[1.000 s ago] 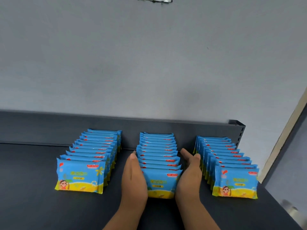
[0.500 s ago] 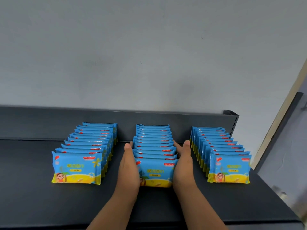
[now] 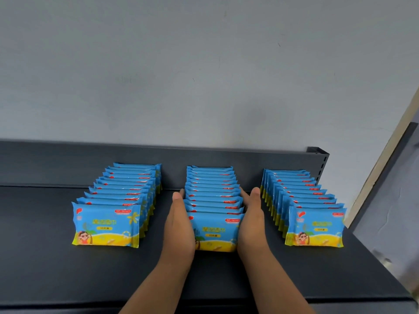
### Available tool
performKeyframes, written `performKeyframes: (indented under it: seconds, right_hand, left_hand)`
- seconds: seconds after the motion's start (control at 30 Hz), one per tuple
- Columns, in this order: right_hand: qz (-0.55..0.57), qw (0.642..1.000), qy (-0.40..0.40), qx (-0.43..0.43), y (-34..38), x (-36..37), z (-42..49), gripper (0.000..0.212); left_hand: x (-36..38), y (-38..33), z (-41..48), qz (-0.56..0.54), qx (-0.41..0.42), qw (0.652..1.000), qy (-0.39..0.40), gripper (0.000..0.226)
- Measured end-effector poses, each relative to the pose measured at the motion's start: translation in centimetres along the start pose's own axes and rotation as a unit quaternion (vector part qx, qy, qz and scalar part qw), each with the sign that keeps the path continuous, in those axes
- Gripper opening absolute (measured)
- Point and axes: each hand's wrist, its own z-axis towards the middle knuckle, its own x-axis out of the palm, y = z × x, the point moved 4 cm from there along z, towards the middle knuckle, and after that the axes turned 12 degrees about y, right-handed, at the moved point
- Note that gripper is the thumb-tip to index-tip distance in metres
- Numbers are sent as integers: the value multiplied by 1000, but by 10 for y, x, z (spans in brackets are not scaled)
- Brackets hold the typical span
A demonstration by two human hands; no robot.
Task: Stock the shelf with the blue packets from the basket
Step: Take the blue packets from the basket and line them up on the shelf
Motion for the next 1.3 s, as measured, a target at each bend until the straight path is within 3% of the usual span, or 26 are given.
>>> performKeyframes:
  seconds: [0.13,0.33,0.5,0.6,0.77,0.83,0.9,1.17,1.3]
  right_hand:
    - [4,1000,-5,3,-1,0,1,57]
    - [11,999,-32,-23,6,0,-4,25]
    - [-26,993,-86,-82,3,-6,-9,37]
    - [-72,986,-74,-128,11,-3,-20,36]
    - [-257,938,-60,-226,25,5,-40,38]
    - [-381,887,-67,-251,25,7,-47,52]
    - [-441,859,-73,-250,23,3,-48,53]
    - [-462,864,-68,-191,21,-2,-50,49]
    - [-502,835,-86,-206,24,2,-54,55]
  left_hand:
    - [2,2,-2,-6,-3,1000,2,39]
    - [0,-3,-4,11,36,999,-37,45]
    - [0,-8,-15,13,94,994,-46,42]
    - [2,-9,-20,34,142,988,-44,44]
    - [-2,-8,-26,151,238,958,-52,64]
    - [-2,-9,-28,222,280,932,-58,57]
    - [-3,-10,-27,255,299,918,-57,49]
    - [-7,-2,-14,288,214,932,-54,49]
    - [-7,-7,-17,326,225,916,-65,49]
